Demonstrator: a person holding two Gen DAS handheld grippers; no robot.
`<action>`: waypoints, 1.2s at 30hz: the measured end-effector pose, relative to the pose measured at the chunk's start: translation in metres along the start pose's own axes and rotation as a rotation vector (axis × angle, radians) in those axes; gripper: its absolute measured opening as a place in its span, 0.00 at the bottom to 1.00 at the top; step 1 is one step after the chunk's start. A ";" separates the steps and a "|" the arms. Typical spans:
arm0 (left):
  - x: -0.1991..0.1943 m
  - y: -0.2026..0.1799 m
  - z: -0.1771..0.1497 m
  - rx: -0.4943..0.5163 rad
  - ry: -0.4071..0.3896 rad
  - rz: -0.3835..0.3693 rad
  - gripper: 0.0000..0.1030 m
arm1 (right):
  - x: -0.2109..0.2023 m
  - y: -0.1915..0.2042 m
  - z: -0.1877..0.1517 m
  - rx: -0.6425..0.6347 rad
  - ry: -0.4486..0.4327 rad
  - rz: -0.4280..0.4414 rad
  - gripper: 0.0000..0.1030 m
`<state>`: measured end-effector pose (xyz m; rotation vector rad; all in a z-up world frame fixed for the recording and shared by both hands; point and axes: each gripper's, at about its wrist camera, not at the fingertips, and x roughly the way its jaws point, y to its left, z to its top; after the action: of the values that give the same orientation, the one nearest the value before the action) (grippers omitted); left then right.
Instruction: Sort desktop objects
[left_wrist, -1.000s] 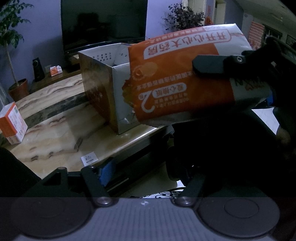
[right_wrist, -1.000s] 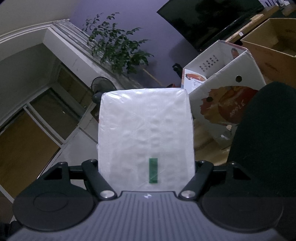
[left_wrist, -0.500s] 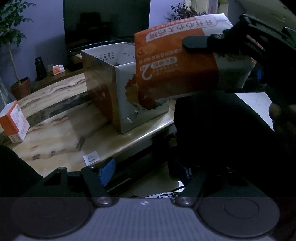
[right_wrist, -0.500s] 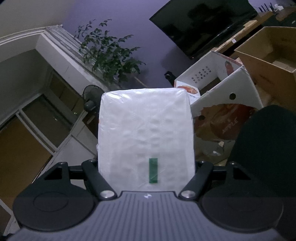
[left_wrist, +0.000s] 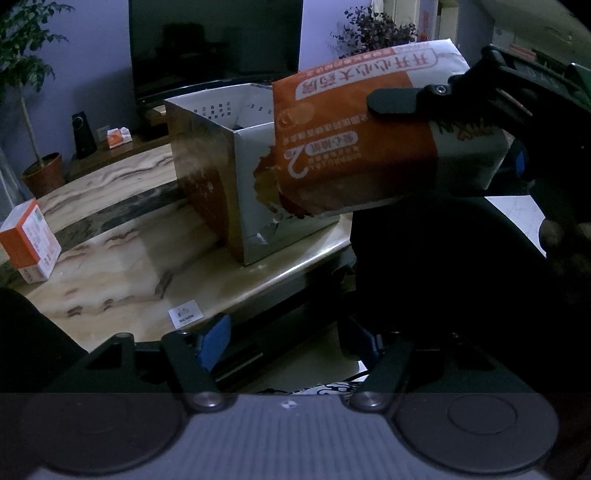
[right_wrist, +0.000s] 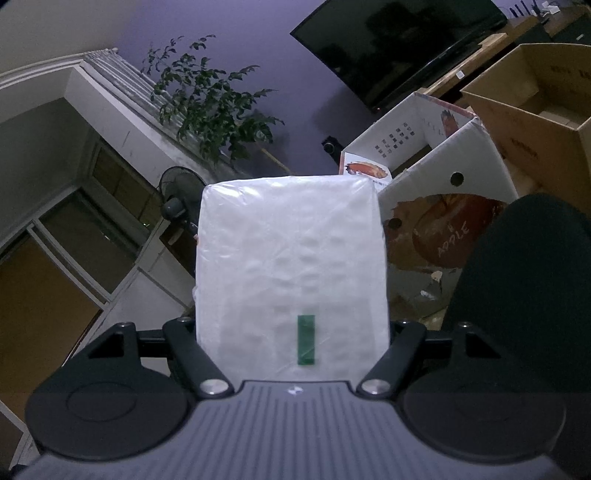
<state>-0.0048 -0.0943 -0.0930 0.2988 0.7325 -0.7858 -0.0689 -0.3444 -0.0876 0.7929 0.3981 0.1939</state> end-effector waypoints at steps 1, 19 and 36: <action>0.000 0.000 0.000 0.001 0.000 0.000 0.68 | 0.000 0.001 0.000 -0.002 0.000 0.003 0.73; -0.002 -0.003 -0.003 0.020 -0.005 0.010 0.68 | 0.000 0.008 -0.007 -0.004 0.004 0.027 0.73; -0.004 -0.003 -0.003 0.017 -0.018 0.010 0.68 | 0.005 0.028 -0.021 -0.053 0.057 0.054 0.73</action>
<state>-0.0097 -0.0927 -0.0925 0.3107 0.7074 -0.7848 -0.0738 -0.3099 -0.0818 0.7475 0.4242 0.2768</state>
